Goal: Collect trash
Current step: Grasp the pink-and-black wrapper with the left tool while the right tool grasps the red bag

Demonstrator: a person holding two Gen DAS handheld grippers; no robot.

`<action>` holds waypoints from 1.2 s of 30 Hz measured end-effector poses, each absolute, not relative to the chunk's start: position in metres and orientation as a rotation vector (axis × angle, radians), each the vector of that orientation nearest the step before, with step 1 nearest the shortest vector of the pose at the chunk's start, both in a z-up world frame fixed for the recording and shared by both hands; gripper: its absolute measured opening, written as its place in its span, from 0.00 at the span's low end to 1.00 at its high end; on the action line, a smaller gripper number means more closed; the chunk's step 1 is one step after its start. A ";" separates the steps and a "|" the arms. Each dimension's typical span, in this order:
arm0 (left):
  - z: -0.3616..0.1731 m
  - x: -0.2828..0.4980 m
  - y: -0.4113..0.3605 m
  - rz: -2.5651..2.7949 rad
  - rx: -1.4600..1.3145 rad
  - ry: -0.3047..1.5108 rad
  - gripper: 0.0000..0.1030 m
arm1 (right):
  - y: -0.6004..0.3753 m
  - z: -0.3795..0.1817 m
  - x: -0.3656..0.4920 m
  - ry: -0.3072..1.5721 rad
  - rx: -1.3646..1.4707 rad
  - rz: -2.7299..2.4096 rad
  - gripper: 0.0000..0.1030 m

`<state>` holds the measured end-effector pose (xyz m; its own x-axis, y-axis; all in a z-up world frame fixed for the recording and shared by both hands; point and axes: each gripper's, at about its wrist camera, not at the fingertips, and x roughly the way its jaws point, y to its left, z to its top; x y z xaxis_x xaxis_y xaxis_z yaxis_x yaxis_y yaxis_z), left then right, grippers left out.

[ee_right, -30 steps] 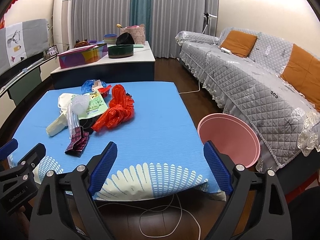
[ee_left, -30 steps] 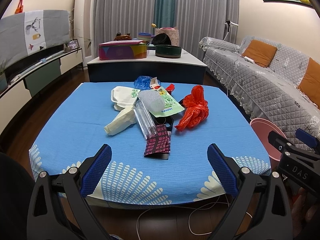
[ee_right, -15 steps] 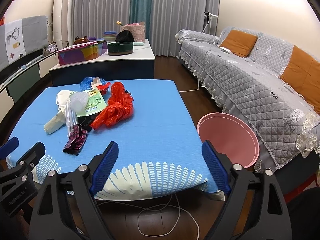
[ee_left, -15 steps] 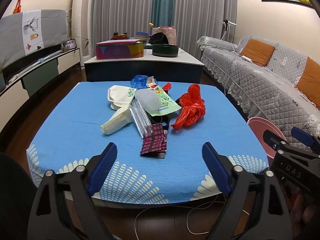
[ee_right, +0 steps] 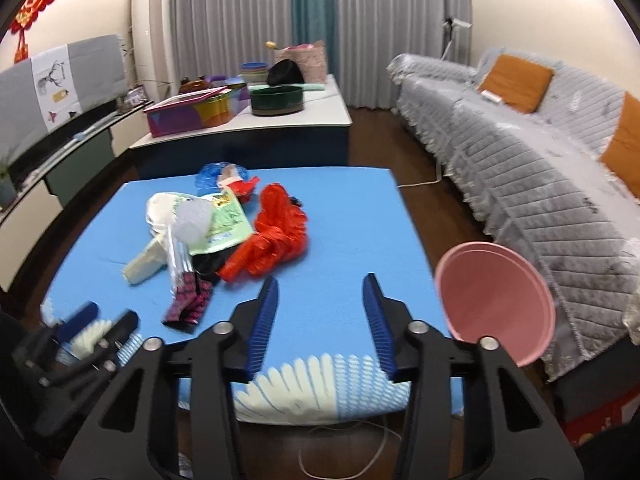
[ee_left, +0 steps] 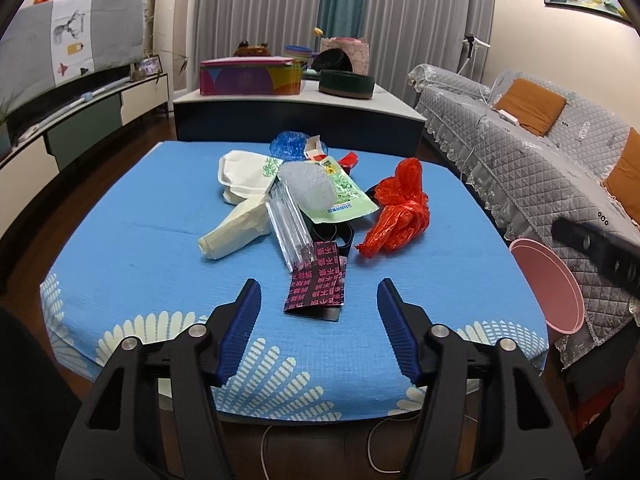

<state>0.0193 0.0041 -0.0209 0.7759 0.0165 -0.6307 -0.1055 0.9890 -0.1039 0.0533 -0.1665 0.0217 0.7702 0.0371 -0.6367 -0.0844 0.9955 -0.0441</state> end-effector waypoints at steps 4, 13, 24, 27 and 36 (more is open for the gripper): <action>-0.028 0.030 0.007 0.078 -0.147 0.703 0.57 | -0.164 0.026 0.089 0.698 -0.046 0.122 0.41; -0.046 0.049 0.011 0.105 -0.129 0.737 0.57 | -0.151 -0.016 0.150 0.723 -0.004 0.192 0.41; -0.069 0.077 0.000 0.069 -0.070 0.779 0.57 | -0.134 -0.066 0.200 0.833 0.050 0.286 0.54; -0.076 0.083 0.004 0.081 -0.073 0.816 0.44 | -0.126 -0.078 0.209 0.873 0.040 0.295 0.55; -0.079 0.082 0.006 0.089 -0.064 0.826 0.17 | -0.119 -0.088 0.212 0.919 0.005 0.269 0.55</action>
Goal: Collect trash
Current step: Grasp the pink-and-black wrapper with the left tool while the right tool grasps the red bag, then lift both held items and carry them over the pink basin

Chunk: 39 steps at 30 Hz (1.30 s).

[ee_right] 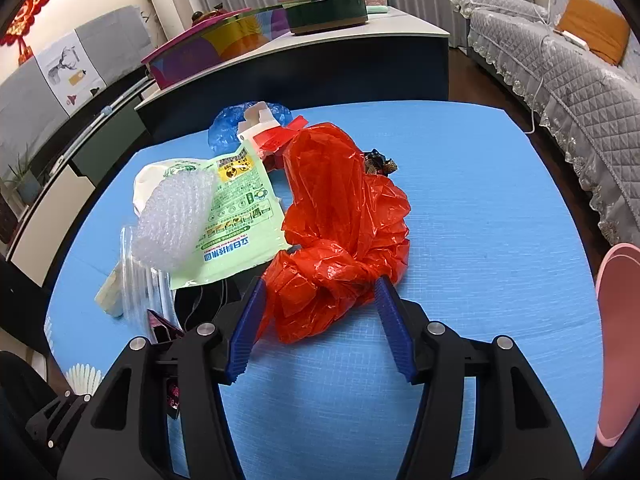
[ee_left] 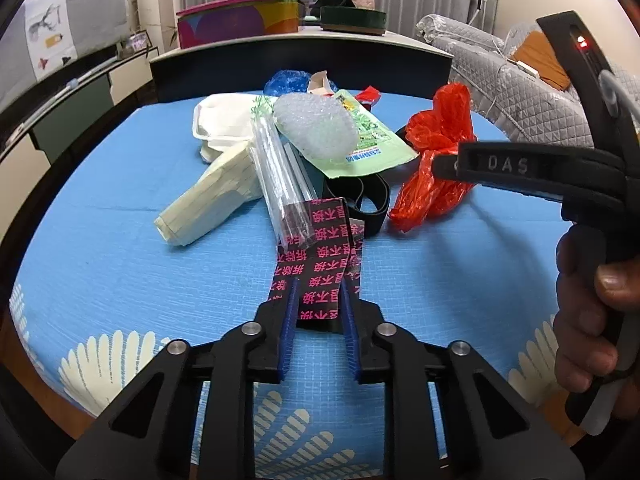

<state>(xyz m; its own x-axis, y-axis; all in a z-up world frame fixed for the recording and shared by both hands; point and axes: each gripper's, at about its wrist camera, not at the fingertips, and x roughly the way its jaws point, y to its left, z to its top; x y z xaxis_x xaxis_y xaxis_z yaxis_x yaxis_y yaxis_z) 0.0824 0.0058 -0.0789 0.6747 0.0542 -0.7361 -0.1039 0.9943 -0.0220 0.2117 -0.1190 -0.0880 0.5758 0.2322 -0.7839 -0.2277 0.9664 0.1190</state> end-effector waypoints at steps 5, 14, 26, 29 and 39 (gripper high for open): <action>-0.074 0.079 0.006 0.098 -0.054 0.814 0.11 | -0.124 -0.085 0.205 0.920 0.005 0.265 0.38; -0.063 0.071 0.003 0.084 -0.061 0.782 0.02 | -0.136 -0.065 0.185 0.871 0.003 0.263 0.00; -0.050 0.058 0.010 0.100 -0.097 0.734 0.02 | -0.129 -0.064 0.177 0.852 0.031 0.330 0.43; -0.047 0.057 0.020 0.118 -0.115 0.722 0.02 | -0.116 -0.073 0.184 0.878 0.023 0.341 0.43; -0.038 0.053 0.035 0.130 -0.133 0.690 0.02 | -0.110 -0.085 0.192 0.919 0.006 0.242 0.05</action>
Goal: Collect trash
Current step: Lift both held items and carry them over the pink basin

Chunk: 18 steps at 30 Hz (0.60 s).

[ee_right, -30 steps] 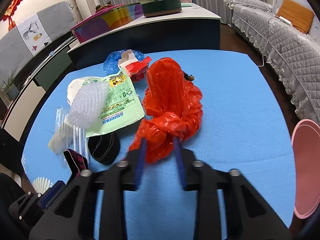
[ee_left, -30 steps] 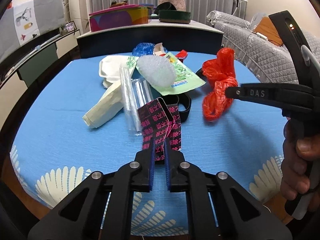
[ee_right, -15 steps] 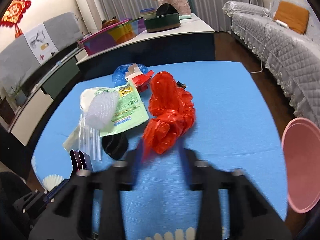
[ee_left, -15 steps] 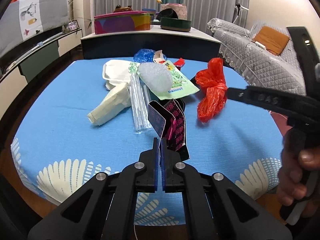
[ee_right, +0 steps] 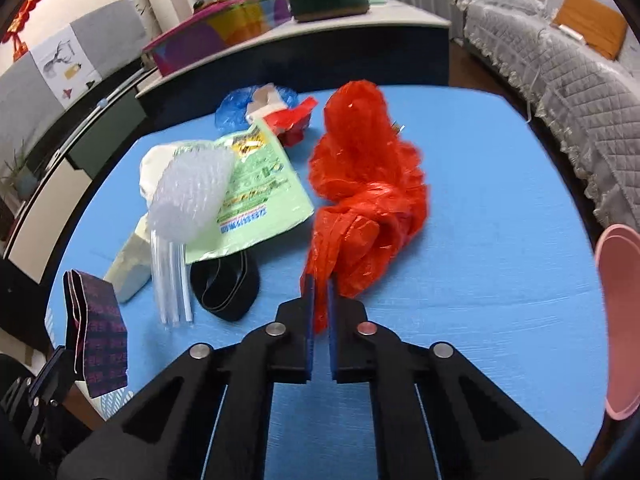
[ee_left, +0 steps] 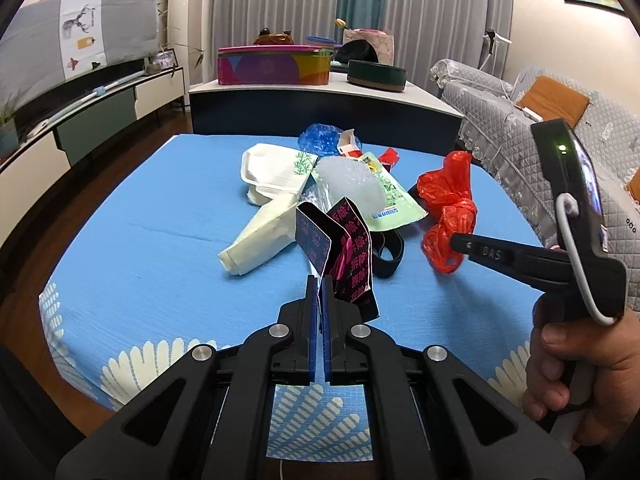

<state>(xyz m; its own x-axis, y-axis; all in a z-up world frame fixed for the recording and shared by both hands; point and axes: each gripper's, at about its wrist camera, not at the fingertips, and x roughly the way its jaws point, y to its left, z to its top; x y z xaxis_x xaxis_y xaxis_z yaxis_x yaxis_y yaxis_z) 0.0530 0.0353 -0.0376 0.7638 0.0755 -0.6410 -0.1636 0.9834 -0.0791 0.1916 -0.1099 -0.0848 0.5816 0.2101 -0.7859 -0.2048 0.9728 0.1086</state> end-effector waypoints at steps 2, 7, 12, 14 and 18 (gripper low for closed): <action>-0.035 0.051 0.034 0.122 -0.135 0.682 0.02 | -0.114 -0.078 0.185 0.891 -0.003 0.226 0.04; -0.029 0.048 0.025 0.097 -0.127 0.663 0.02 | -0.125 -0.061 0.169 0.843 -0.033 0.207 0.04; -0.026 0.044 0.016 0.075 -0.120 0.649 0.02 | -0.137 -0.045 0.150 0.797 -0.054 0.197 0.03; -0.024 0.043 0.011 0.066 -0.116 0.645 0.02 | -0.143 -0.038 0.142 0.776 -0.066 0.192 0.03; -0.022 0.042 0.002 0.048 -0.107 0.635 0.02 | -0.152 -0.028 0.129 0.750 -0.079 0.185 0.03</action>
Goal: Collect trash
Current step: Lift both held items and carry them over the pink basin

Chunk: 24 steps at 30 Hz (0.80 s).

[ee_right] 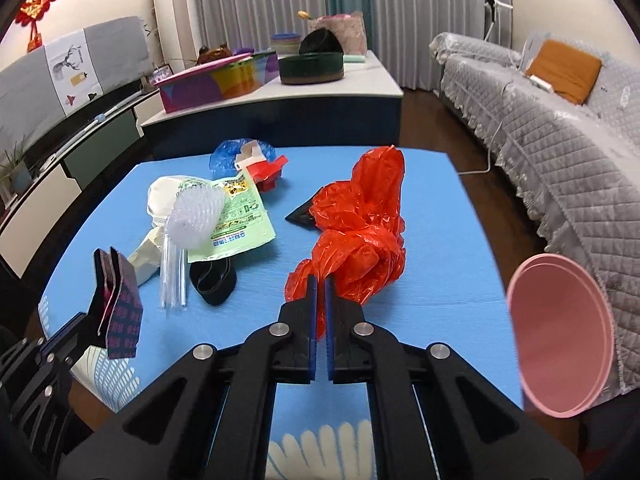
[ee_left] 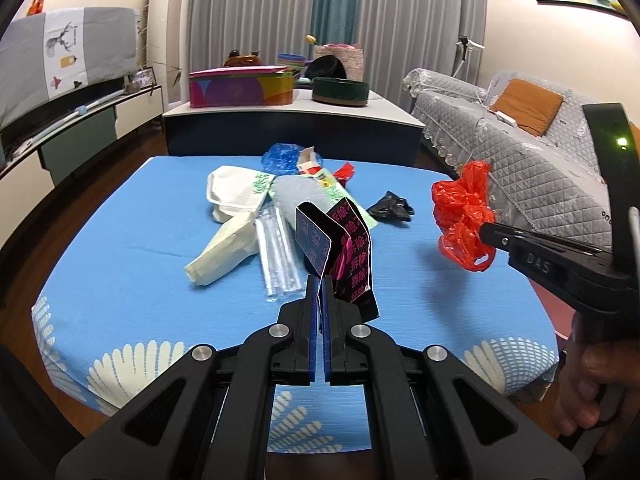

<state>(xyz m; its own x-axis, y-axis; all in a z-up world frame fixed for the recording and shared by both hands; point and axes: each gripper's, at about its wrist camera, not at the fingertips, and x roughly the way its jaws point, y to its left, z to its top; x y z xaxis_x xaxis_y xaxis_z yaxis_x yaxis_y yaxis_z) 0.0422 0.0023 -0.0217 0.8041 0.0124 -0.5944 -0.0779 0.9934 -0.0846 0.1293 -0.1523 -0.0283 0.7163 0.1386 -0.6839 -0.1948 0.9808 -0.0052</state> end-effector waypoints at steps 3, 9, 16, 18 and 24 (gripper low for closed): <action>-0.020 0.043 -0.004 0.036 -0.099 0.630 0.02 | -0.161 -0.022 0.121 0.736 -0.078 0.178 0.03; -0.017 0.042 -0.019 0.005 -0.089 0.622 0.02 | -0.177 -0.012 0.108 0.701 -0.088 0.151 0.03; -0.013 0.045 -0.036 -0.031 -0.083 0.619 0.02 | -0.201 -0.004 0.096 0.679 -0.078 0.112 0.03; -0.011 0.046 -0.043 -0.043 -0.073 0.615 0.02 | -0.207 0.000 0.094 0.668 -0.076 0.100 0.03; 0.000 0.048 -0.066 -0.094 -0.055 0.599 0.02 | -0.228 0.008 0.088 0.644 -0.069 0.060 0.03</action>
<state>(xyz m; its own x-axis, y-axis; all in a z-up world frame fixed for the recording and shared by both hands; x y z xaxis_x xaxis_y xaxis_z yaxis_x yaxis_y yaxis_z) 0.0479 -0.0662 0.0000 0.8220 -0.1042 -0.5599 0.0725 0.9943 -0.0787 0.0882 -0.2283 0.0078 0.7978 0.0342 -0.6019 -0.0769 0.9960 -0.0453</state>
